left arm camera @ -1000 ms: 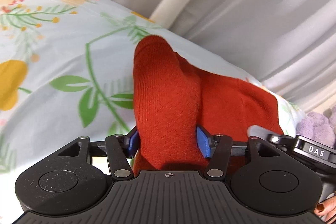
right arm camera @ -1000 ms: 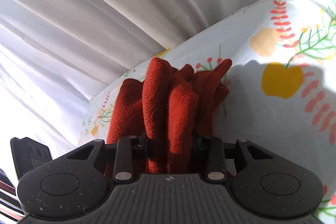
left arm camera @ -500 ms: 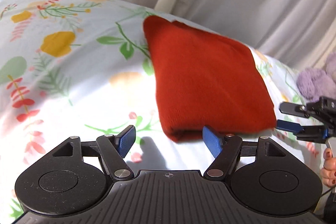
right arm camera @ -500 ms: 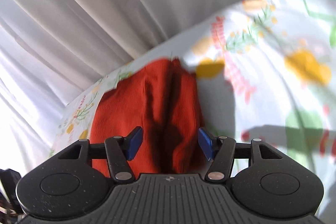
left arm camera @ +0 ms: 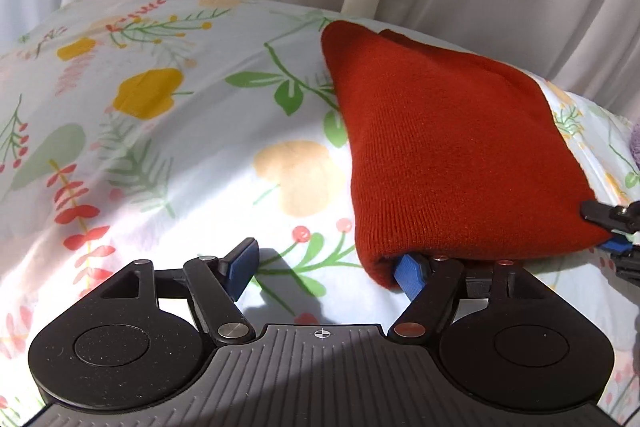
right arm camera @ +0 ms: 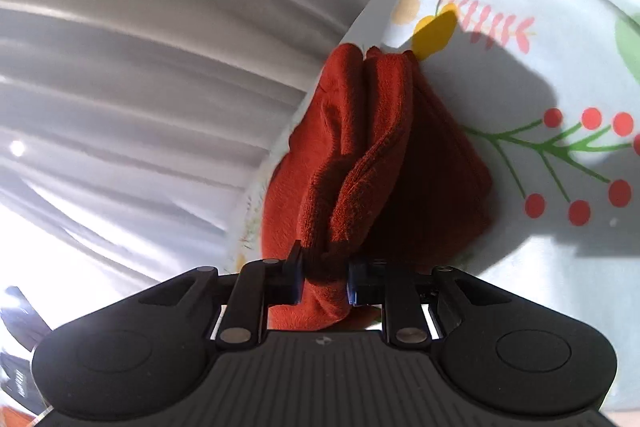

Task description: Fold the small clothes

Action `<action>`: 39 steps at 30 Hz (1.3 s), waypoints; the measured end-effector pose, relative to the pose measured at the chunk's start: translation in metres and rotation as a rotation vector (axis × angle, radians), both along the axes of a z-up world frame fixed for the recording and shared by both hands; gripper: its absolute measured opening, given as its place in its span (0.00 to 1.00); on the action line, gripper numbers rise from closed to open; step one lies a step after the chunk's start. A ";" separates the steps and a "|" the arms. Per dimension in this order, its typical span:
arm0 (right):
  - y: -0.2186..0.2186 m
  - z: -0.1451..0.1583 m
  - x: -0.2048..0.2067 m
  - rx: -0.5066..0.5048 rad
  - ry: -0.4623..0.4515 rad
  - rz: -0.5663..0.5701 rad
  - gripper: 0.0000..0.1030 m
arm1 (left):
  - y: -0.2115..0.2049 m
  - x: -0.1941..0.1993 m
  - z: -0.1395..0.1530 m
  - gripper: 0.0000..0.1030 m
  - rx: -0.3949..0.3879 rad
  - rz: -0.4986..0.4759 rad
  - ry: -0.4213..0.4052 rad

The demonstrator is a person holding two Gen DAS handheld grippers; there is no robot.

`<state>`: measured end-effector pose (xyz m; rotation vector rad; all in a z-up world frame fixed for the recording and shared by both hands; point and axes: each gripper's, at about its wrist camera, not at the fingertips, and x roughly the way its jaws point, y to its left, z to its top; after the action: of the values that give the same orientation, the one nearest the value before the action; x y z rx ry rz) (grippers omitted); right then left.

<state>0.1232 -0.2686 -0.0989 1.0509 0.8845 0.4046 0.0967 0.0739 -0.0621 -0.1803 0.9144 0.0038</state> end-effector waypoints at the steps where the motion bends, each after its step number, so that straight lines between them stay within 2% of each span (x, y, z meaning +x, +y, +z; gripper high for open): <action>1: -0.002 -0.001 -0.001 -0.066 0.018 -0.002 0.19 | 0.004 -0.002 0.002 0.75 -0.017 0.002 0.011; 3: -0.002 -0.001 -0.003 -0.165 0.042 0.011 0.22 | 0.012 -0.005 0.007 0.76 -0.053 0.000 0.029; 5: -0.006 0.007 -0.007 -0.202 0.024 0.012 0.31 | 0.020 -0.008 0.015 0.76 -0.059 0.012 0.042; 7: -0.009 0.022 -0.008 -0.265 -0.017 -0.007 0.35 | 0.027 -0.010 0.024 0.74 -0.047 0.040 0.040; 8: -0.011 0.030 -0.007 -0.292 -0.042 -0.017 0.42 | 0.031 -0.009 0.028 0.74 -0.030 0.066 0.028; 10: -0.015 0.042 0.001 -0.319 -0.083 -0.038 0.50 | 0.036 -0.003 0.036 0.75 -0.012 0.095 0.001; 13: -0.006 0.050 0.025 -0.338 -0.114 -0.017 0.50 | 0.036 0.010 0.042 0.75 -0.033 0.114 -0.012; 16: 0.006 0.049 0.061 -0.406 -0.148 0.017 0.50 | 0.026 0.022 0.044 0.78 -0.024 0.101 -0.026; 18: 0.020 0.043 0.084 -0.468 -0.143 0.042 0.49 | 0.018 0.029 0.046 0.82 -0.007 0.095 -0.041; 19: 0.026 0.039 0.094 -0.493 -0.125 0.044 0.39 | 0.014 0.033 0.046 0.84 0.002 0.097 -0.050; 20: 0.031 0.036 0.101 -0.508 -0.112 0.040 0.17 | 0.011 0.037 0.047 0.85 0.008 0.100 -0.061; 21: 0.034 0.036 0.104 -0.505 -0.116 0.039 0.10 | 0.008 0.041 0.048 0.86 0.011 0.103 -0.072; 24: 0.036 0.044 0.098 -0.461 -0.221 0.044 0.07 | 0.001 0.055 0.047 0.86 0.013 0.133 -0.111; 26: 0.038 0.044 0.100 -0.545 -0.221 0.005 0.07 | -0.002 0.064 0.044 0.86 0.024 0.172 -0.131; 28: 0.039 0.033 0.105 -0.637 -0.153 -0.003 0.07 | -0.005 0.073 0.043 0.86 0.042 0.199 -0.145; 29: 0.037 0.032 0.103 -0.646 -0.161 -0.010 0.07 | -0.006 0.079 0.043 0.86 0.041 0.204 -0.156; 32: 0.046 0.047 0.099 -0.756 -0.183 -0.054 0.08 | -0.011 0.099 0.043 0.87 0.014 0.223 -0.212; 34: 0.053 0.062 0.096 -0.796 -0.245 -0.113 0.14 | -0.017 0.114 0.042 0.89 0.004 0.271 -0.275; 35: 0.058 0.067 0.097 -0.799 -0.283 -0.114 0.14 | -0.020 0.123 0.041 0.89 0.004 0.292 -0.308; 37: 0.075 0.069 0.111 -0.777 -0.319 -0.031 0.14 | -0.027 0.140 0.033 0.89 0.006 0.296 -0.346; 39: 0.092 0.062 0.127 -0.747 -0.321 0.060 0.15 | -0.035 0.157 0.022 0.89 0.039 0.276 -0.327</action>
<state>0.2502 -0.1766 -0.0365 0.2616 0.6892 0.2466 0.2539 0.0392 -0.0400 -0.2619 0.5580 0.2416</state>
